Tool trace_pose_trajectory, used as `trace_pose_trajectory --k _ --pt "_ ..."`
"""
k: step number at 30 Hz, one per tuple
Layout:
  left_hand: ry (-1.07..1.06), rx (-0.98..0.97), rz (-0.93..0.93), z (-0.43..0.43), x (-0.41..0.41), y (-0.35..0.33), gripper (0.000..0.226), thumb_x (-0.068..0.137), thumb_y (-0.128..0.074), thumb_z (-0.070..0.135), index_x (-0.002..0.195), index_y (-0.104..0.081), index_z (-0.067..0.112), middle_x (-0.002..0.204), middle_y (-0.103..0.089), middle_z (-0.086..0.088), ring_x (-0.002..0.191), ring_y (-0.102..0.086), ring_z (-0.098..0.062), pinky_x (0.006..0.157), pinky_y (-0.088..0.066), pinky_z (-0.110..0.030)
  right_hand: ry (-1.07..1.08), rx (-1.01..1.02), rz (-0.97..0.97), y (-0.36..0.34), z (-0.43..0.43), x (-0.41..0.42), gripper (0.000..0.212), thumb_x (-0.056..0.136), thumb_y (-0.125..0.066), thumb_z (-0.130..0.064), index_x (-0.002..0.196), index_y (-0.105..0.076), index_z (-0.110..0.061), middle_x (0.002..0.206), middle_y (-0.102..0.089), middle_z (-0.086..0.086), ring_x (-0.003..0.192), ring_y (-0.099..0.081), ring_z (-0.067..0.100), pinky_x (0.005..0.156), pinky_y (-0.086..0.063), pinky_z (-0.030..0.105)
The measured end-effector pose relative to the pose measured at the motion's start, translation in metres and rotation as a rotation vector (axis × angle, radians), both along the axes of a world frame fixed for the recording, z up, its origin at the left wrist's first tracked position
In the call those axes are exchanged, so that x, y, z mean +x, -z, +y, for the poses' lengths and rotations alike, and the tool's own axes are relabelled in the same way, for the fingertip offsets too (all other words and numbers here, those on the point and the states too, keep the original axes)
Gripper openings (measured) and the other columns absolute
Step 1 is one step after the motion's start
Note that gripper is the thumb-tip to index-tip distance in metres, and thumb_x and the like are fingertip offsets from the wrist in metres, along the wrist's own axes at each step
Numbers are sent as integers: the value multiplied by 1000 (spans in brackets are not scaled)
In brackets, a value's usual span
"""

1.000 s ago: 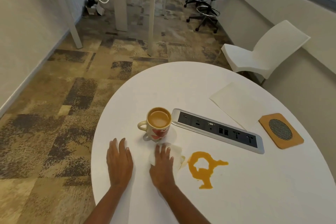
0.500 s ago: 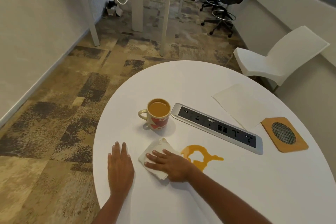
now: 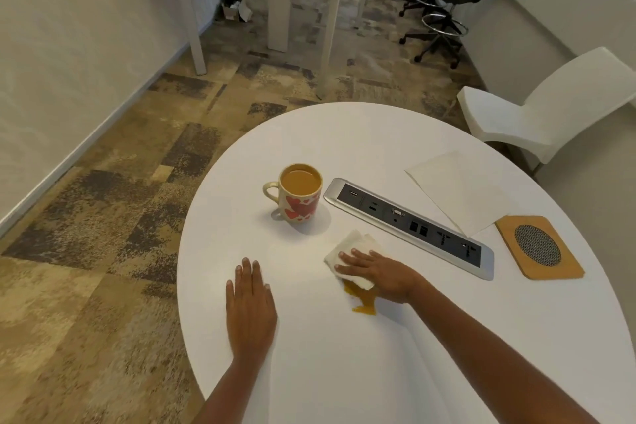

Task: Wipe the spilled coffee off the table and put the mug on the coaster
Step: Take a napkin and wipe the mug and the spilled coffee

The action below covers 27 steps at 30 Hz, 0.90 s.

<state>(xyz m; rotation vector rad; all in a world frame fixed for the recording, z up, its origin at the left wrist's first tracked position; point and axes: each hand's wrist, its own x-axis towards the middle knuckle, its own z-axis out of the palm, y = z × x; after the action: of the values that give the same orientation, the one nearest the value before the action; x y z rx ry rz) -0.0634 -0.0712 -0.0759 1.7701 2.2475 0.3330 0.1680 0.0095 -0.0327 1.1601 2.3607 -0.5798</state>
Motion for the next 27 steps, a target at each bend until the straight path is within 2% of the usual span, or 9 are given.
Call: trace_pose_trajectory --k 4,7,9,12,15,17,24,27 --pt "-6 -13 -11 -9 6 1 48 88 -26 16 121 -53 -9 125 -56 -29 113 -56 -42 94 -45 -55 408 -15 221 4 -29 6 60 95 -37 -5 148 -9 -17 159 -1 5 147 1 24 118 0 37" --pt "-3 -38 -21 -14 10 1 55 96 -13 20 120 -53 -9 125 -56 -29 113 -57 -42 93 -46 -55 672 -5 331 15 -46 -15 70 91 -44 0 148 -6 -14 159 0 6 147 5 24 117 4 40" --pt "-4 -36 -30 -16 12 3 62 97 -4 23 120 -52 -9 125 -56 -29 113 -57 -42 93 -46 -54 782 53 320 26 -55 -32 70 92 -41 -2 148 -1 -15 159 2 6 147 5 25 117 2 41" --pt "-22 -32 -44 -18 15 5 63 97 -3 23 121 -52 -9 126 -55 -30 113 -56 -42 93 -46 -54 932 115 338 38 -65 -59 67 92 -33 -2 148 0 -16 159 5 6 147 5 27 118 1 44" --pt "-31 -30 -56 -21 19 5 64 97 -3 25 121 -52 -9 126 -55 -30 114 -56 -42 94 -45 -54 969 136 351 42 -70 -78 66 92 -30 -2 149 0 -17 159 6 8 146 6 30 117 2 46" --pt "-37 -30 -62 -22 22 5 65 97 -2 25 121 -52 -8 126 -55 -29 114 -56 -42 94 -45 -55 862 156 331 43 -74 -78 64 94 -32 -6 149 -1 -19 159 5 7 146 6 30 117 2 47" --pt "-47 -41 -56 -24 25 2 64 97 -3 26 121 -52 -8 125 -55 -30 114 -55 -43 94 -45 -55 61 101 147 37 -71 -14 69 92 -45 -15 148 -7 -27 159 6 3 146 9 26 118 3 41" --pt "-60 -24 -32 -26 26 3 52 94 -18 21 121 -52 -9 126 -54 -30 116 -54 -44 96 -43 -56 -180 130 40 25 -49 11 72 89 -46 -10 147 -10 -33 159 5 1 146 9 26 118 2 45"
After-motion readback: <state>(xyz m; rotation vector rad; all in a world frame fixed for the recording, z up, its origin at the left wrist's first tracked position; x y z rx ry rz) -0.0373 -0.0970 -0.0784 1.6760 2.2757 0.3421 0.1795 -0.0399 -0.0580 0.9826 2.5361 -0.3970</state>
